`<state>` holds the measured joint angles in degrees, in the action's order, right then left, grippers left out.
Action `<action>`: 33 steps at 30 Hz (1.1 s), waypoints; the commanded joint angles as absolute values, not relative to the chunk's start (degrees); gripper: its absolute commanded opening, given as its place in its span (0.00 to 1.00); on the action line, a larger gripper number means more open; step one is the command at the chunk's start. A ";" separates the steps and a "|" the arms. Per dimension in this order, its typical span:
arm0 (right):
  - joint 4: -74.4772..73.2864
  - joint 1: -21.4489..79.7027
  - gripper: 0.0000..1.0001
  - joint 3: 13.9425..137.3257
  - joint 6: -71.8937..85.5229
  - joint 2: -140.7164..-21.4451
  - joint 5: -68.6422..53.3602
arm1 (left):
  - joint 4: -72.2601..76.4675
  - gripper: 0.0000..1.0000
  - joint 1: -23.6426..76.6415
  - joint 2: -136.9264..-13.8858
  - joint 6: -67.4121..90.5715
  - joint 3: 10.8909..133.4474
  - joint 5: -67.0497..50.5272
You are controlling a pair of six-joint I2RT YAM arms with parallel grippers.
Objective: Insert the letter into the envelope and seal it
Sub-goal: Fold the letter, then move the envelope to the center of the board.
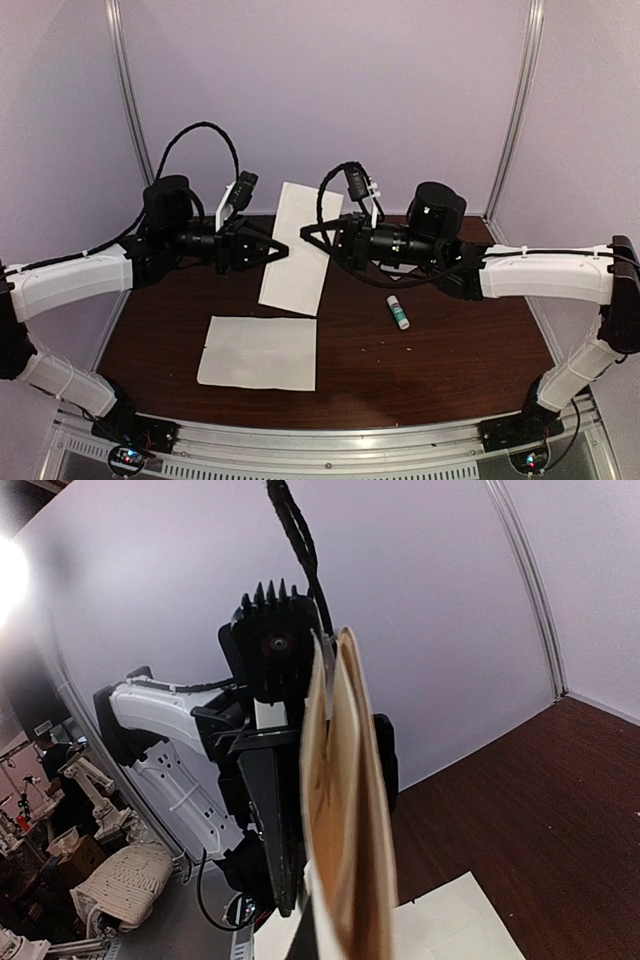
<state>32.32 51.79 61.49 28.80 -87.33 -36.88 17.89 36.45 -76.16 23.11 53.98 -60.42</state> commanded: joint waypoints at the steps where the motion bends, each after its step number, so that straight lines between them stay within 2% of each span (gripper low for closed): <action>1: 26.70 52.55 0.02 64.31 25.53 -86.95 -36.15 | 19.49 0.06 36.64 -76.48 22.77 54.05 -59.03; 2: 26.02 52.56 0.05 64.33 25.19 -86.78 -36.06 | 19.39 0.00 36.58 -76.61 22.79 54.05 -58.78; 8: 29.14 52.48 0.55 60.02 26.67 -83.60 -34.89 | 18.94 0.00 36.56 -75.44 21.88 53.69 -56.29; 10: 30.21 52.43 0.62 58.61 27.58 -83.30 -34.57 | 19.28 0.00 36.54 -74.49 21.64 53.17 -55.46; 13: 31.63 52.51 0.63 57.12 29.14 -83.69 -35.31 | 20.22 0.00 36.47 -73.06 21.71 52.39 -54.22; 17: 34.20 52.72 0.52 55.80 31.19 -84.56 -36.59 | 21.08 0.00 36.38 -72.37 22.14 51.86 -53.35; 19: 34.89 52.82 0.36 55.77 31.69 -85.04 -36.89 | 21.24 0.00 36.39 -72.22 22.23 51.82 -53.22; 21: 35.16 52.99 0.06 56.10 31.80 -85.62 -36.90 | 21.46 0.00 36.30 -71.93 22.37 51.70 -53.06; 22: 35.24 53.07 0.00 56.15 31.91 -85.76 -36.81 | 21.57 0.00 36.26 -71.78 22.48 51.61 -52.93; 26: 36.00 53.26 0.02 55.74 32.52 -86.08 -36.89 | 22.44 0.00 35.59 -70.72 23.12 51.18 -52.14; 28: 36.01 53.38 0.27 55.24 32.84 -86.13 -36.85 | 23.27 0.00 35.15 -69.99 23.56 50.68 -51.80; 29: 36.03 53.50 0.34 54.94 32.99 -86.13 -36.83 | 23.60 0.00 34.94 -69.61 23.75 50.48 -51.72; 31: 36.11 53.76 0.38 54.32 33.35 -86.12 -36.59 | 23.96 0.00 34.53 -69.23 24.03 50.31 -51.67; 33: 36.12 54.07 0.36 53.77 33.58 -86.33 -36.44 | 24.19 0.00 34.22 -68.99 24.27 50.22 -51.60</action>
<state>34.57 53.25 55.46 32.62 -85.62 -36.21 19.88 35.16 -70.74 23.29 50.87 -52.51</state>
